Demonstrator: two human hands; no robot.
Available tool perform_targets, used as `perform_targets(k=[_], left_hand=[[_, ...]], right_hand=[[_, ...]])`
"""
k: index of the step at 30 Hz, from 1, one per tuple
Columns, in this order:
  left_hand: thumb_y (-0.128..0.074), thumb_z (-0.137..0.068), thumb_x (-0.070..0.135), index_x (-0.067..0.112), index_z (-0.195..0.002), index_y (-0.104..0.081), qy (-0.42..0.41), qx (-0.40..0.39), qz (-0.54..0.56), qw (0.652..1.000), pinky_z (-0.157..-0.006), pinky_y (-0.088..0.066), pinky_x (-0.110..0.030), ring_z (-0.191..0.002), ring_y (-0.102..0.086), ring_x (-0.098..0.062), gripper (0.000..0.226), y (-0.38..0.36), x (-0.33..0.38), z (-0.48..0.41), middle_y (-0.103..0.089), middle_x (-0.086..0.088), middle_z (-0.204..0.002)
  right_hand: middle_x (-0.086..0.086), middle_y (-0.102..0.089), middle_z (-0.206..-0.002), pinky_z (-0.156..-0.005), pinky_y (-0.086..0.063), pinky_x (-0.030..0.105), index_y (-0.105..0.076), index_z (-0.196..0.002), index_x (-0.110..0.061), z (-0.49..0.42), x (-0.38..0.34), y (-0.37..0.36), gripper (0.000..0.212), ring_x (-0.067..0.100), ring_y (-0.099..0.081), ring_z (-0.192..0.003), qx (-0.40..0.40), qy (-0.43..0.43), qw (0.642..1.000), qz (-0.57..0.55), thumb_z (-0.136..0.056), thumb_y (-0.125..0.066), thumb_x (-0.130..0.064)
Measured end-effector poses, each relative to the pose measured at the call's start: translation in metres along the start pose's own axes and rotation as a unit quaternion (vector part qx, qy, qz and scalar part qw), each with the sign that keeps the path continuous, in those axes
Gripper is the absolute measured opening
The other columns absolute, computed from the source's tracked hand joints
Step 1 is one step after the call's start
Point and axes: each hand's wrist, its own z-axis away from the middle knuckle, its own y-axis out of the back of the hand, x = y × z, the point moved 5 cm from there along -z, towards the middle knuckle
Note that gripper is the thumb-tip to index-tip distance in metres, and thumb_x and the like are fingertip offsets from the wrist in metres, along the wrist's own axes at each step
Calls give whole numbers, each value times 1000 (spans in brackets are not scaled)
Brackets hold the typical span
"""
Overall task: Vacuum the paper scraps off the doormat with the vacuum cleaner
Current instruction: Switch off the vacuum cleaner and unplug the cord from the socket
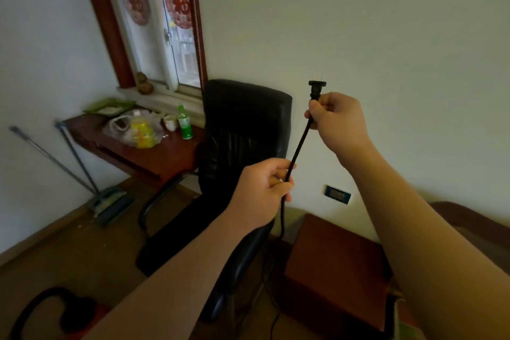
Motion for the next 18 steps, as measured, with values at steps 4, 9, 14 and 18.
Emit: perform_targets(k=[4,9,14,18], left_hand=[[-62,-92,-7,22,-110,-66,-10,60,-40,997,-71,-59,-24,-64,-69,-9,34,49,10,27,-71,-3,-82],[-63,-91,-8,23,-109,-67,-9,132,-76,988,-68,-59,-25,-62,-69,-15,36,134,9,75,-71,-3,-82],[-62,-91,-10,20,-110,-68,-4,181,-95,979,-67,-61,-32,-61,-68,-16,36,227,5,129,-71,-5,-84],[-61,-91,-11,23,-109,-66,17,204,-114,972,-69,-60,-28,-61,-67,-13,38,312,2,180,-70,0,-83]], right_hand=[[18,-72,-89,-81,-58,44,-67,-83,-13,17,-39,-39,22,28,-69,-79,-53,40,997,-27,-100,-55,-20],[14,-73,-86,-82,-60,43,-67,-82,-11,52,-93,-111,21,19,-67,-74,-111,73,989,-57,-100,-57,-19],[13,-74,-82,-79,-60,42,-68,-82,-6,96,-155,-194,23,24,-71,-77,-151,104,980,-82,-98,-59,-20],[8,-70,-72,-70,-55,36,-61,-67,-18,138,-206,-269,30,18,-65,-65,-168,134,973,-83,-98,-60,-20]])
